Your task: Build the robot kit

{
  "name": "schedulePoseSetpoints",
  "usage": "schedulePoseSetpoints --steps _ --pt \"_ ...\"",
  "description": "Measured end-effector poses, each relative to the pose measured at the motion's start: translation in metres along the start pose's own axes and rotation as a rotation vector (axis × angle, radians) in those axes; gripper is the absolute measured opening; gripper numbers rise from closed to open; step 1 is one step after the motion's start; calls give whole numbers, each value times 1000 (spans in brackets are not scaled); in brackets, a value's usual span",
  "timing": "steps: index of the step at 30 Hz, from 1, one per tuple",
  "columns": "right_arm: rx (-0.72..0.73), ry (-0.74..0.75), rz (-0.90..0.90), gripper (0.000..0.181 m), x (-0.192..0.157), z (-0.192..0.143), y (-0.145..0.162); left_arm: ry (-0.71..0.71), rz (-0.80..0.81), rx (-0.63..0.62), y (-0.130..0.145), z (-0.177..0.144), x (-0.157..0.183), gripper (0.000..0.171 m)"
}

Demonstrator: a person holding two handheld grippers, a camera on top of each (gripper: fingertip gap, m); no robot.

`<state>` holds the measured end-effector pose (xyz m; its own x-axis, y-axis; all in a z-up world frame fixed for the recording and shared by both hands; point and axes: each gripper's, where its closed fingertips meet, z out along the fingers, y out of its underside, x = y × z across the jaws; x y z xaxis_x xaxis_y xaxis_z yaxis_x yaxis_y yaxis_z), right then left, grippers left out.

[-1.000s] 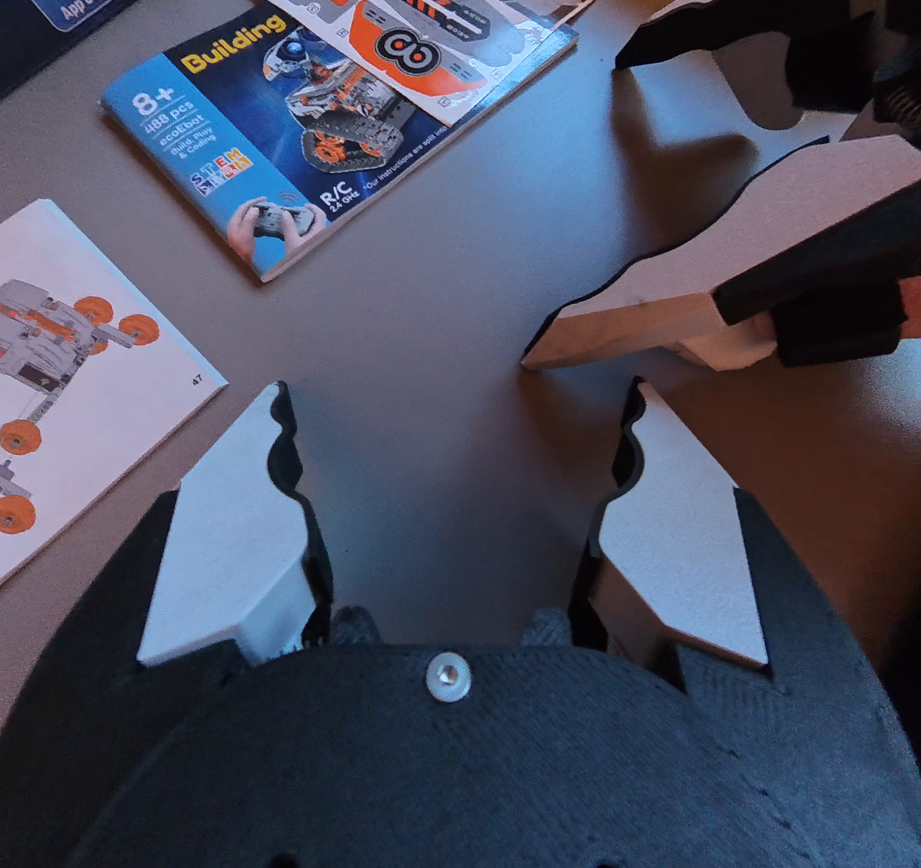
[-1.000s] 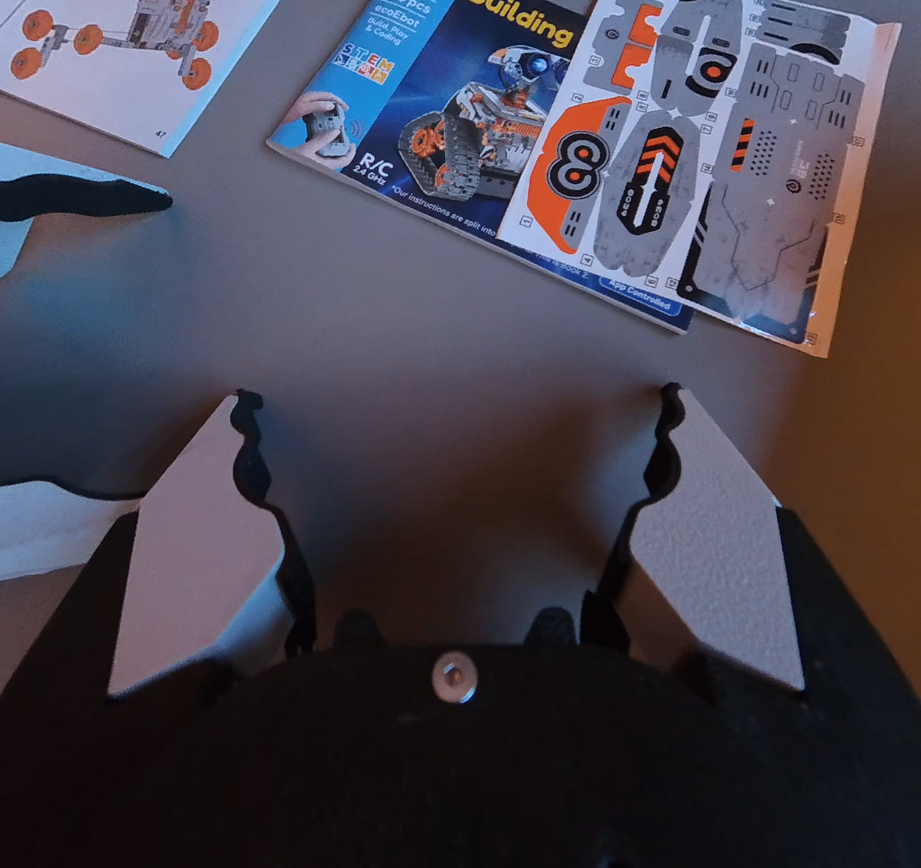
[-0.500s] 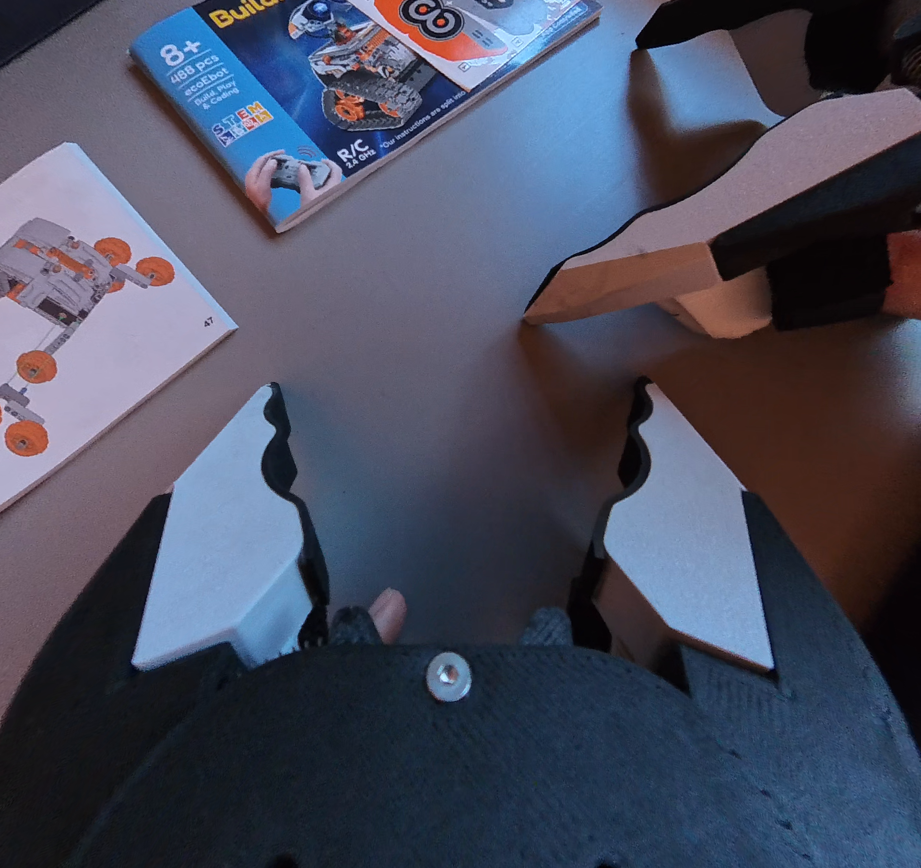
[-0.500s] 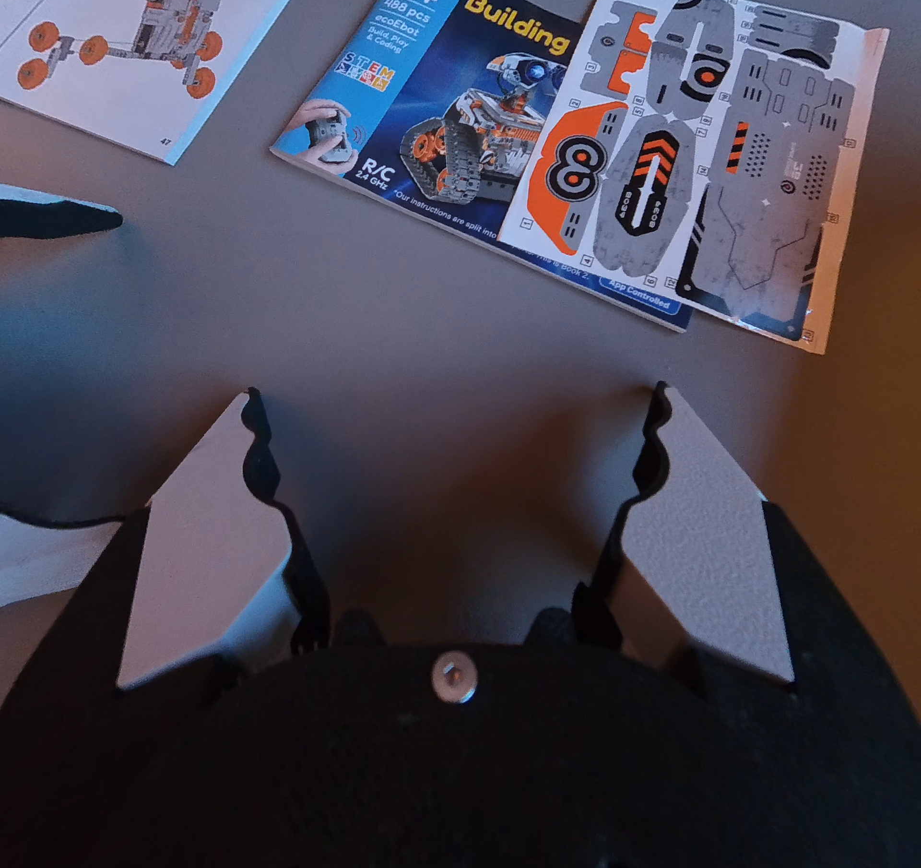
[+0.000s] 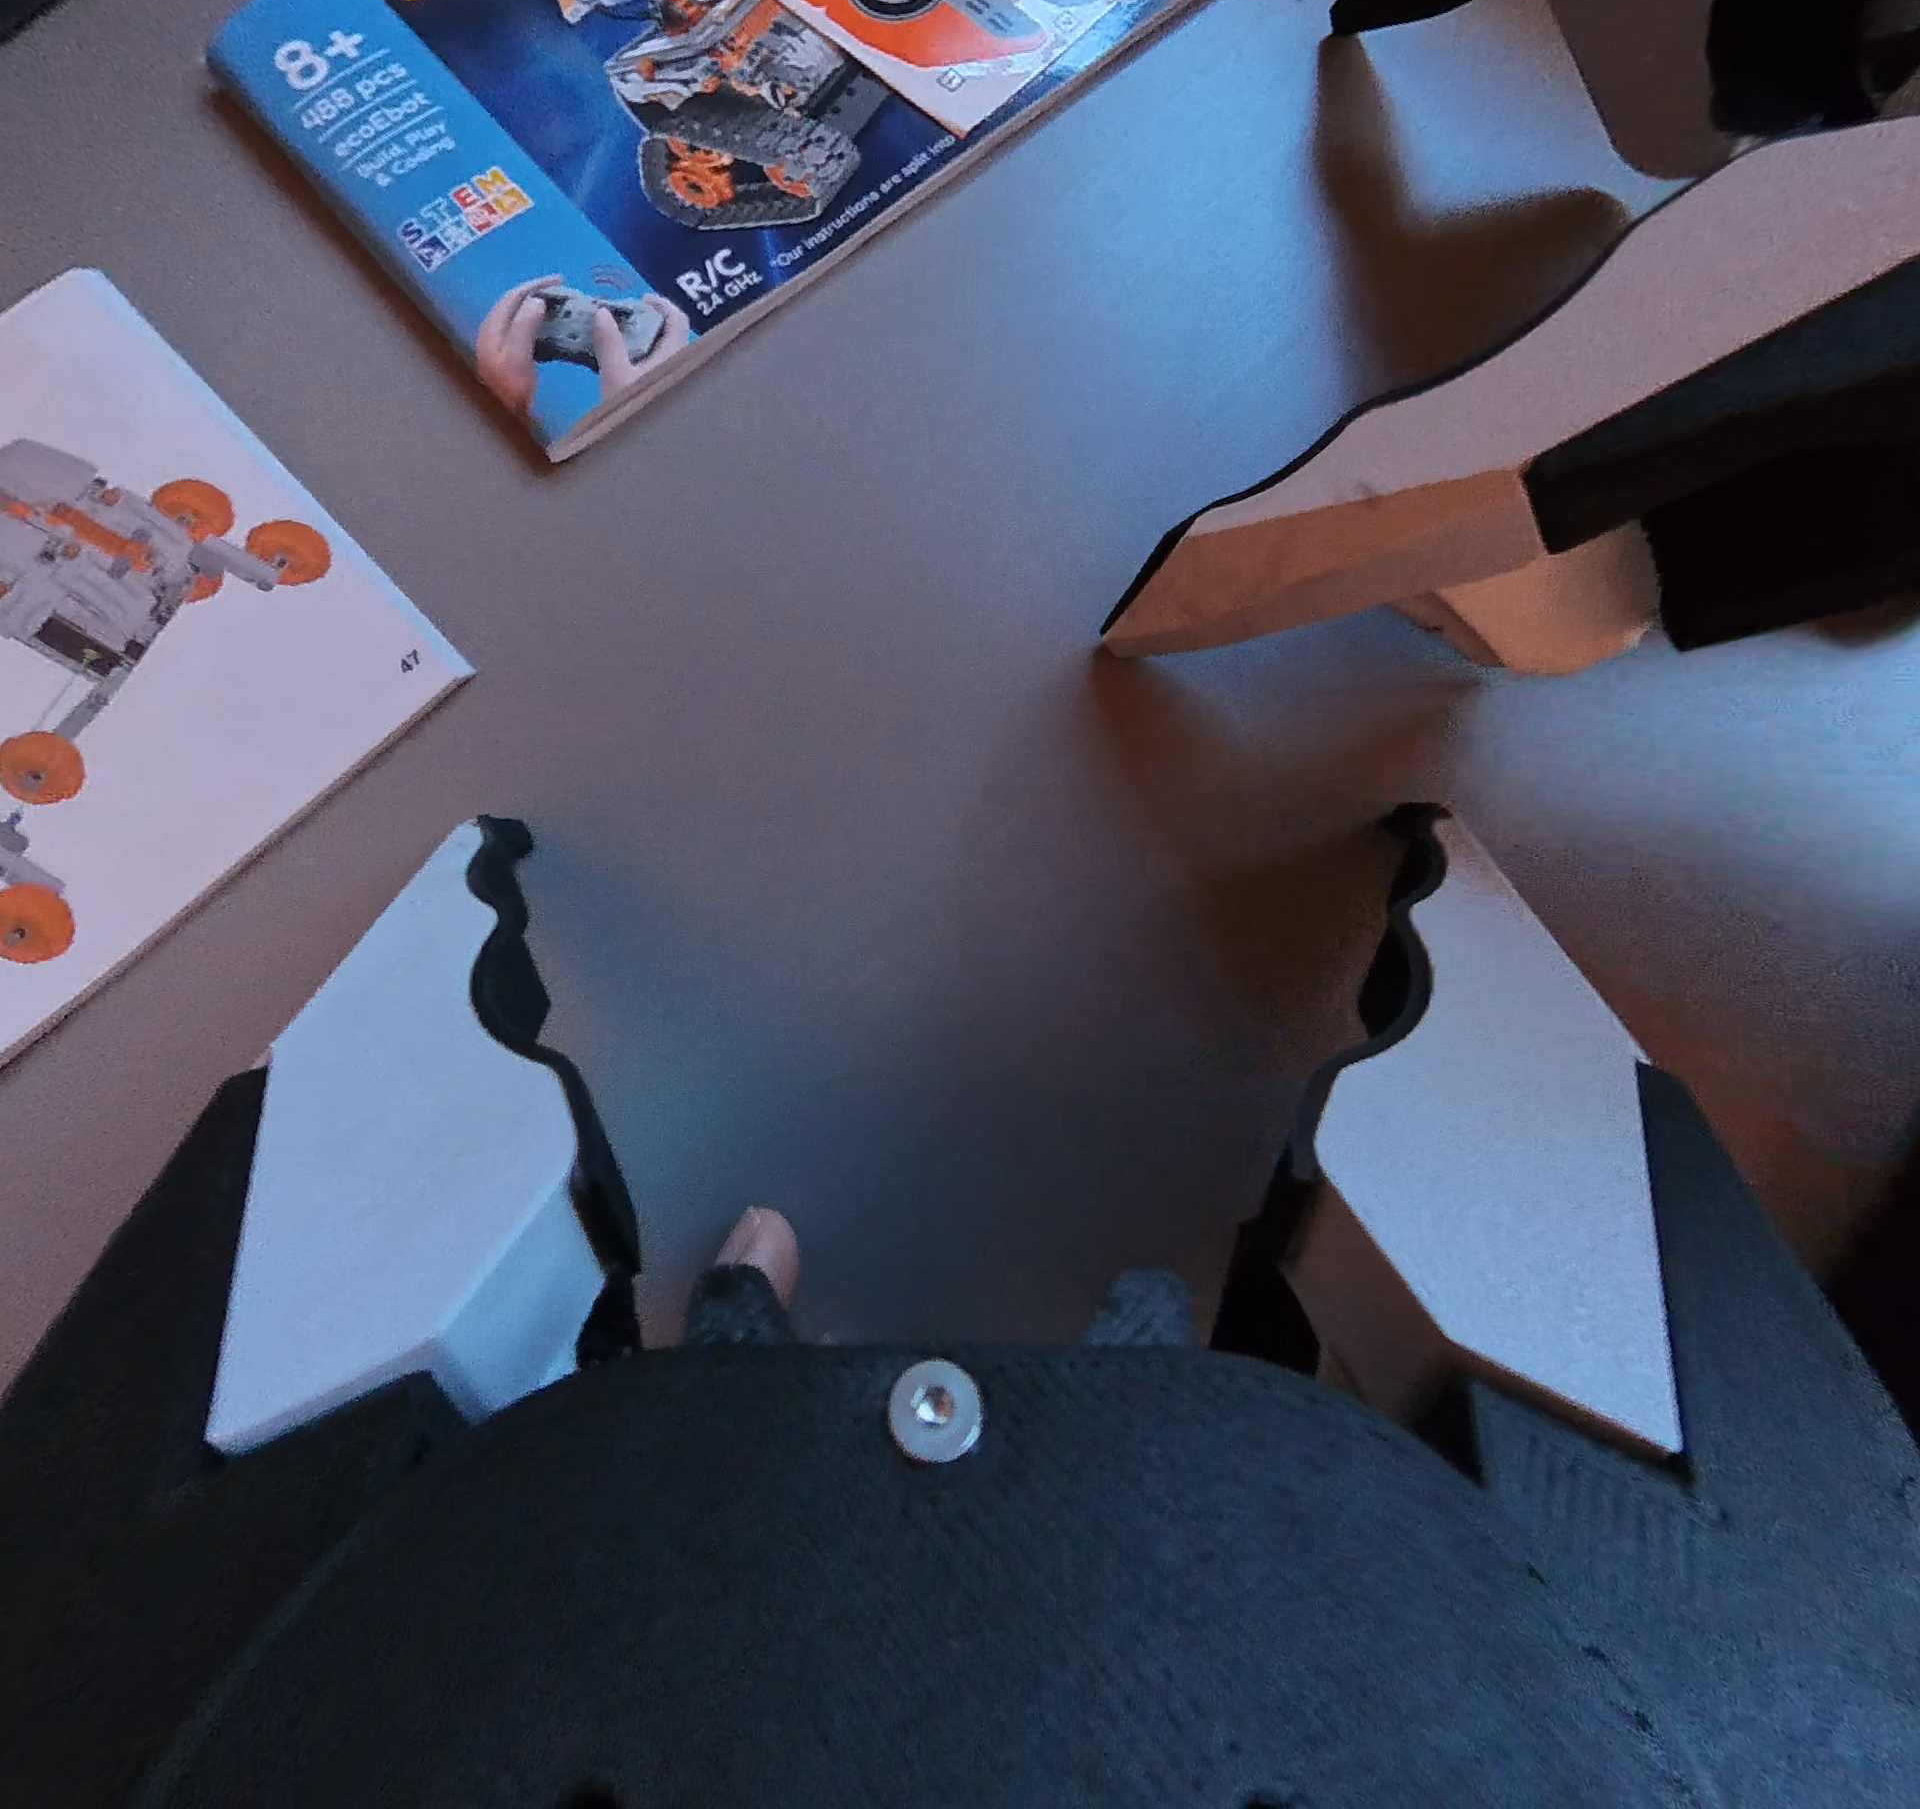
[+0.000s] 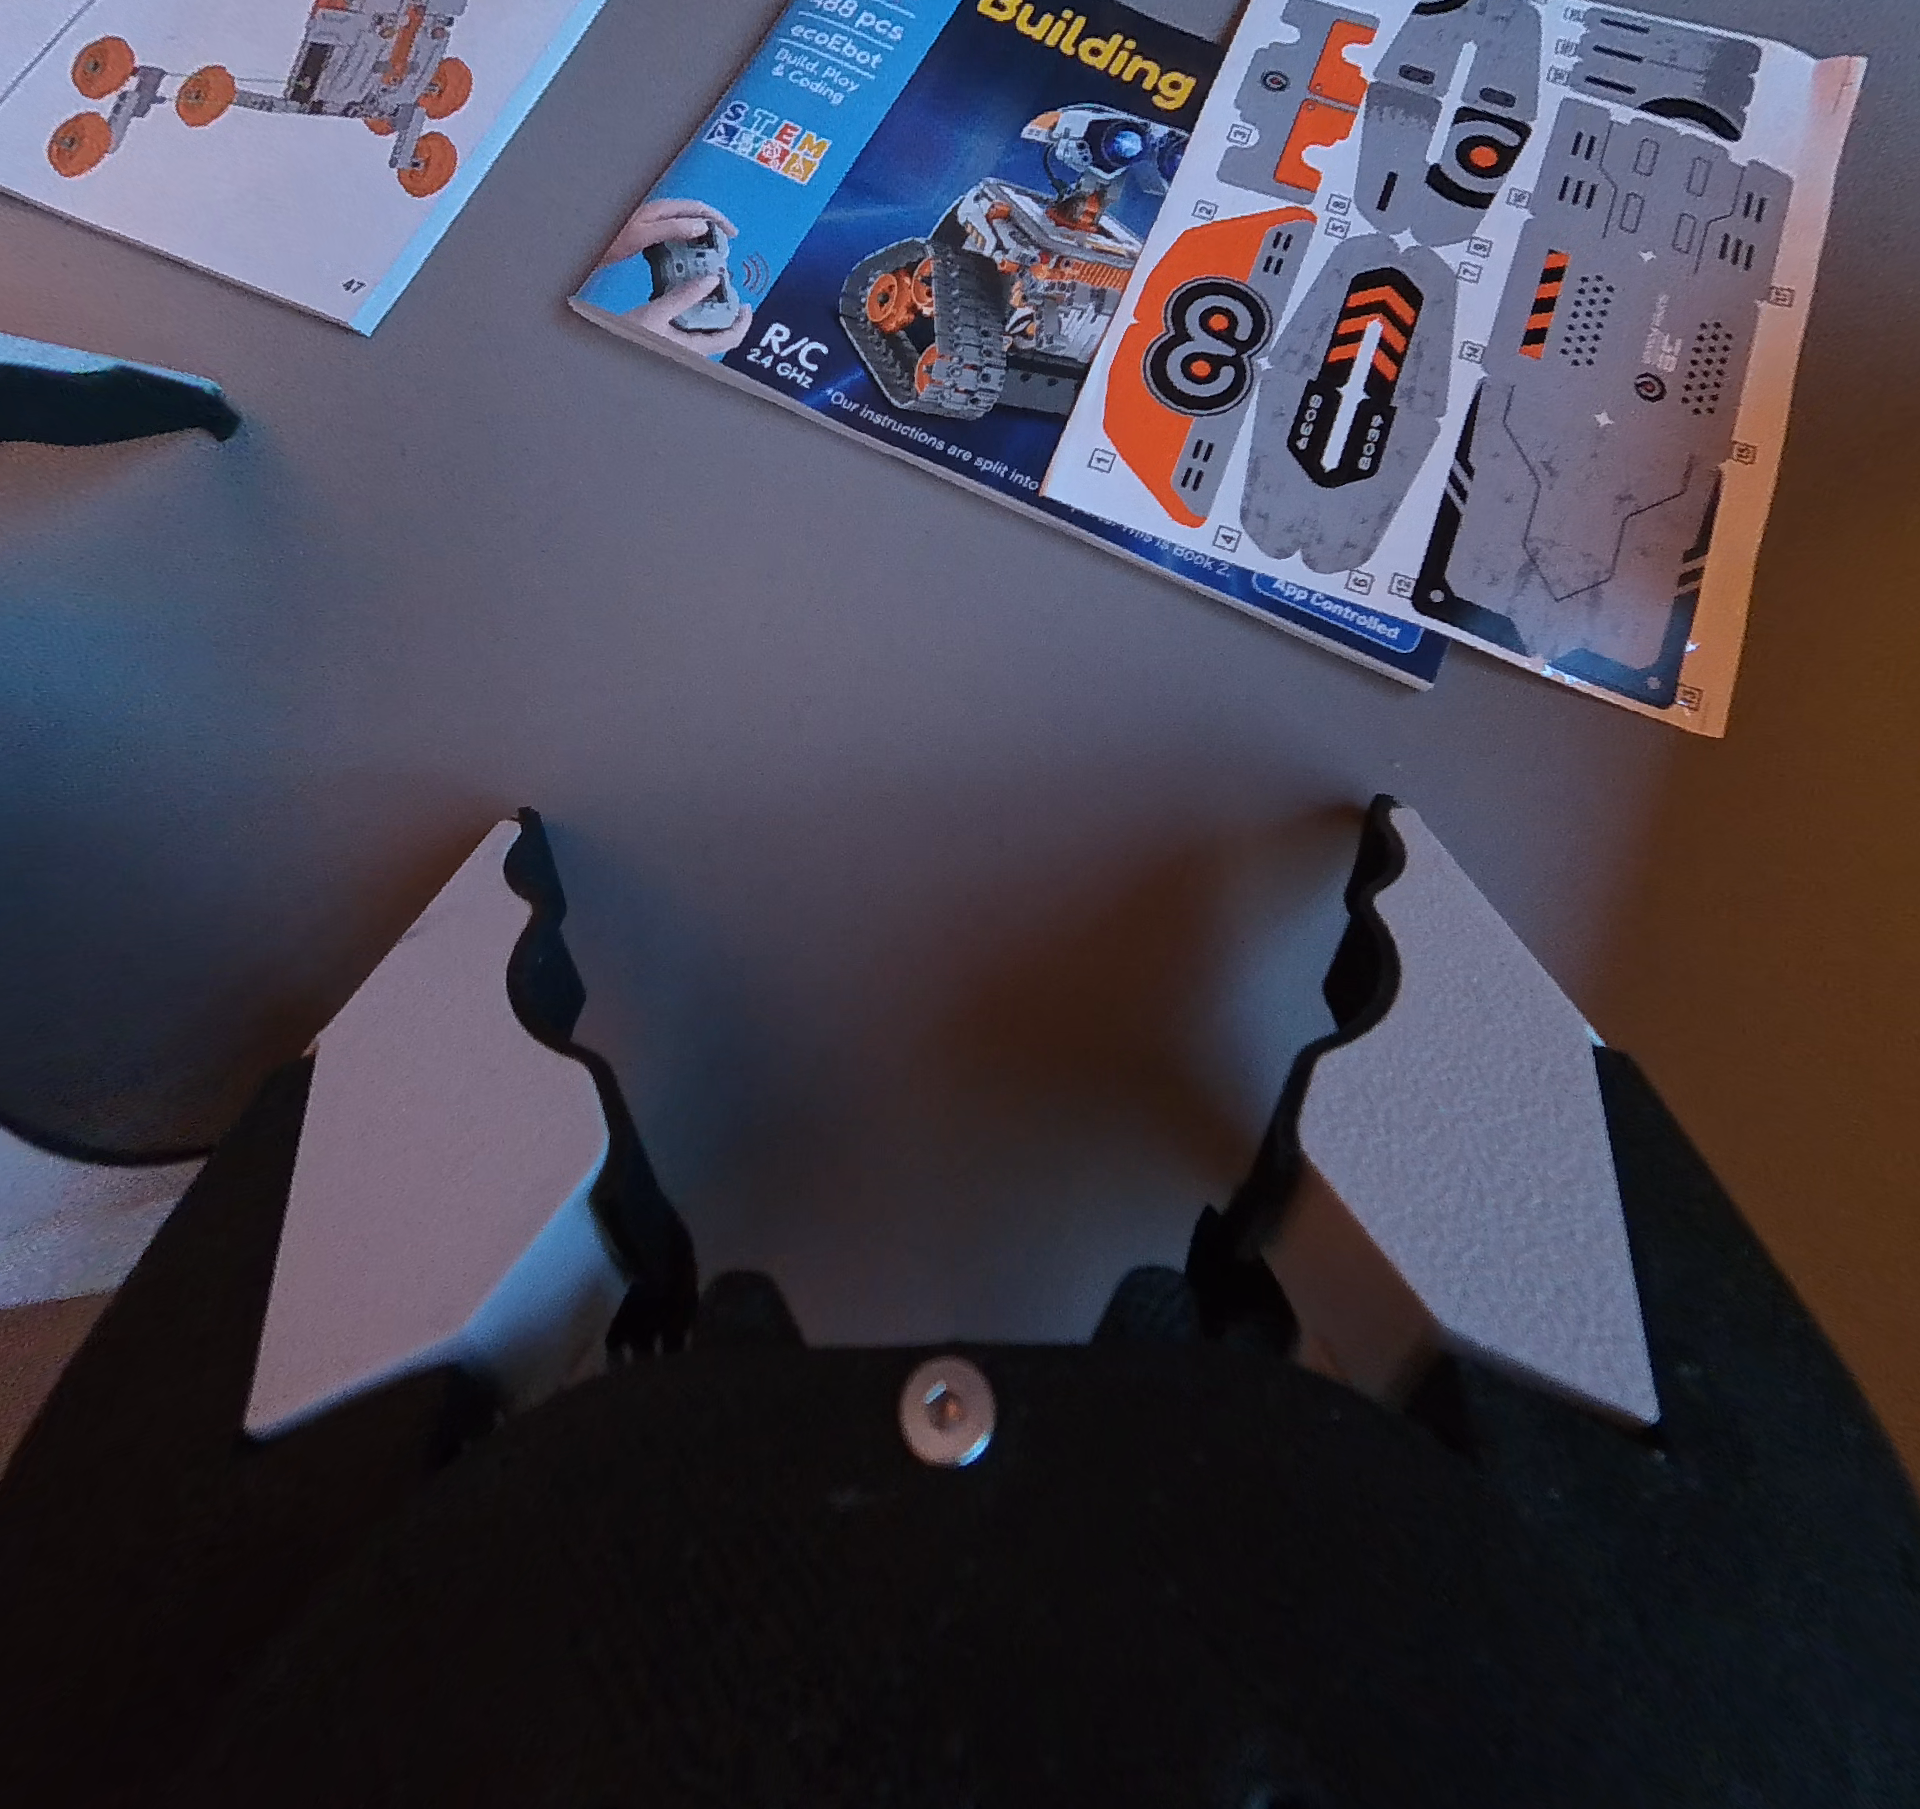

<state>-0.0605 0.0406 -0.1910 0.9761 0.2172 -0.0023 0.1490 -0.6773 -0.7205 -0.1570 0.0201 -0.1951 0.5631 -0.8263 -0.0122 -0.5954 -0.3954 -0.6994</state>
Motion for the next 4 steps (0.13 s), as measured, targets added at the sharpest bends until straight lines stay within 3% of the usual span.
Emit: schedulePoseSetpoints --steps 4 --pt "0 0 0 147 0 0 0 -9 -7 3 1 -1 0 158"
